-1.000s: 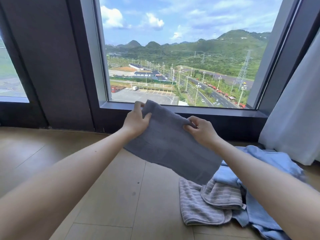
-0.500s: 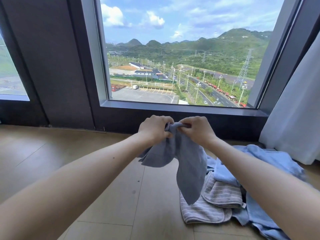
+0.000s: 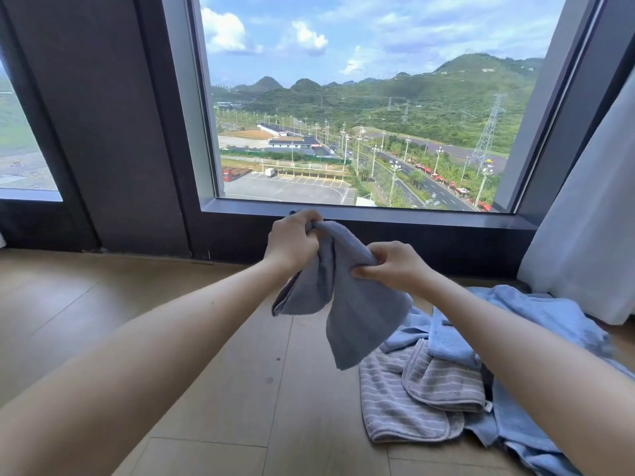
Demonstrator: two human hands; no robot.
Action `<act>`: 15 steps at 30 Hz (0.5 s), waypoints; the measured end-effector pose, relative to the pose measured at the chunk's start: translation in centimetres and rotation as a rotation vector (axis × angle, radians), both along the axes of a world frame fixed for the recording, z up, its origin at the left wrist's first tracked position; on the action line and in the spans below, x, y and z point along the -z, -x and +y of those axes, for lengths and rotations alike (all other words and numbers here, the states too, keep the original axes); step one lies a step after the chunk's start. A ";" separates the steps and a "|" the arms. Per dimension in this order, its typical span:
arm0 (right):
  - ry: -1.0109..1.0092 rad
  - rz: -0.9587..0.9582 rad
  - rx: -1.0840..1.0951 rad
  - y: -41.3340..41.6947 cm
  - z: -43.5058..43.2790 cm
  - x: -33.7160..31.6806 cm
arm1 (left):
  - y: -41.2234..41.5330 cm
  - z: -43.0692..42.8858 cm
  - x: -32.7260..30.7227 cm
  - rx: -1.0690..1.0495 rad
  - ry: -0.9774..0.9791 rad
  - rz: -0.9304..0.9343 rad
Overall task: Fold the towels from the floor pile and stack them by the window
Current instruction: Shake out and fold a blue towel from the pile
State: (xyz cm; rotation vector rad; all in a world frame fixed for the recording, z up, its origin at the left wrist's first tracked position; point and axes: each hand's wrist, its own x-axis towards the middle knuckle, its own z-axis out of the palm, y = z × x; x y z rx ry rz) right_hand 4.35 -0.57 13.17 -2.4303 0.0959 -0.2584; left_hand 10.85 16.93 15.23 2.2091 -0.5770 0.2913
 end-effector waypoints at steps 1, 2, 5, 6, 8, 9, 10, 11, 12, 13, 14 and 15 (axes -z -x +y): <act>0.030 0.047 0.009 0.2 -0.5 0.1 | -0.3 0.2 -0.1 -0.023 0.039 0.023; 0.037 0.075 0.026 0.3 -0.9 0.1 | -0.6 0.4 -0.2 -0.046 0.054 0.038; 0.053 0.033 0.073 0.4 -1.6 0.0 | -1.2 1.0 0.3 -0.061 -0.001 0.061; 0.066 0.003 0.086 0.3 -1.6 -0.1 | -1.3 1.1 0.5 -0.054 -0.035 0.074; 0.090 -0.051 0.109 0.1 -1.5 -0.2 | -1.1 1.1 0.7 -0.036 -0.096 0.086; 0.097 -0.078 0.118 0.0 -1.3 -0.3 | -0.8 0.9 0.7 -0.023 -0.123 0.075; 0.101 -0.101 0.124 -0.2 -1.0 -0.3 | -0.4 0.7 0.6 0.002 -0.152 0.054; 0.105 -0.121 0.121 -0.3 -0.8 -0.3 | 0.1 0.5 0.5 0.041 -0.183 0.034; 0.111 -0.135 0.109 -0.5 -0.4 -0.3 | 0.7 0.1 0.5 0.091 -0.216 0.023; 0.115 -0.147 0.087 -0.7 0.0 -0.3 | 1.2 -0.3 0.5 0.144 -0.244 0.023; 0.112 -0.152 0.062 -0.8 0.4 -0.3 | 1.5 -0.7 0.6 0.193 -0.275 0.031; 0.107 -0.155 0.032 -0.8 0.8 -0.4 | 1.8 -1.1 0.7 0.225 -0.317 0.038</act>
